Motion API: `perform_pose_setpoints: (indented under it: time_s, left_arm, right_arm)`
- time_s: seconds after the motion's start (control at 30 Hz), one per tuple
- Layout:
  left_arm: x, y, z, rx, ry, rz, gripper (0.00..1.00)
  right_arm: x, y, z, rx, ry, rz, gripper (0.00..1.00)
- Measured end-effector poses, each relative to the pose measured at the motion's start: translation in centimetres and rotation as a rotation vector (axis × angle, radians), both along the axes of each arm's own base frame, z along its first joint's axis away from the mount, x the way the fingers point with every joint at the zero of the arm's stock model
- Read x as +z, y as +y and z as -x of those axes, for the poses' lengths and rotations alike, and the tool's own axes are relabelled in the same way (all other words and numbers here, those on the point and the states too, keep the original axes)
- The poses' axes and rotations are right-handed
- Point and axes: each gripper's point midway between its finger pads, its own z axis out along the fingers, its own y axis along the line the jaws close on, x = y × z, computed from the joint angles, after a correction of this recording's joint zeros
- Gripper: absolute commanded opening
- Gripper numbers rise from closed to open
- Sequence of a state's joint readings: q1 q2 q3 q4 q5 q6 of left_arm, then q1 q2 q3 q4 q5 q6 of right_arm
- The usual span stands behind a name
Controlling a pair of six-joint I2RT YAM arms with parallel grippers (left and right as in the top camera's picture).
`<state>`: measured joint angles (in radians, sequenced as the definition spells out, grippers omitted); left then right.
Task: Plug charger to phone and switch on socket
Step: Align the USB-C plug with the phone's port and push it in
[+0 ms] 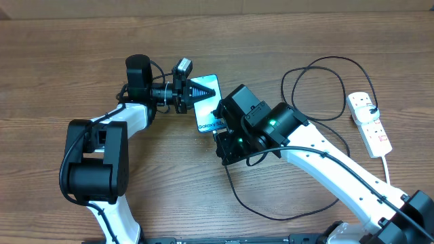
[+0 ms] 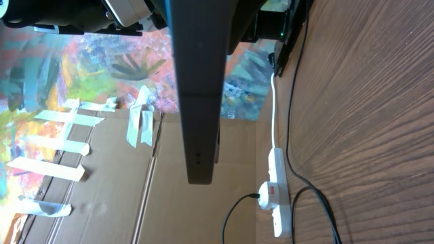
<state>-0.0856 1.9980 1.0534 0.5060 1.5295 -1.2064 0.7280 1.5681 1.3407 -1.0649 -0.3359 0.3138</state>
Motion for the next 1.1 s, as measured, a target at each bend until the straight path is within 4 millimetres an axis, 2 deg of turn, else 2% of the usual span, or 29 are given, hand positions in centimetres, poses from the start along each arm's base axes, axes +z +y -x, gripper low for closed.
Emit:
perform_pose_setpoints:
  time_s: [0.53, 1.1]
  left_arm:
    - [0.0, 0.0, 0.0, 0.001, -0.009, 0.000, 0.04]
    - [-0.5, 0.0, -1.0, 0.056, -0.086, -0.026, 0.04]
  right_arm:
    - [-0.5, 0.3, -0.3, -0.001, 0.002, 0.004, 0.04]
    - [-0.8, -0.2, -0.2, -0.006, 0.005, 0.030, 0.04]
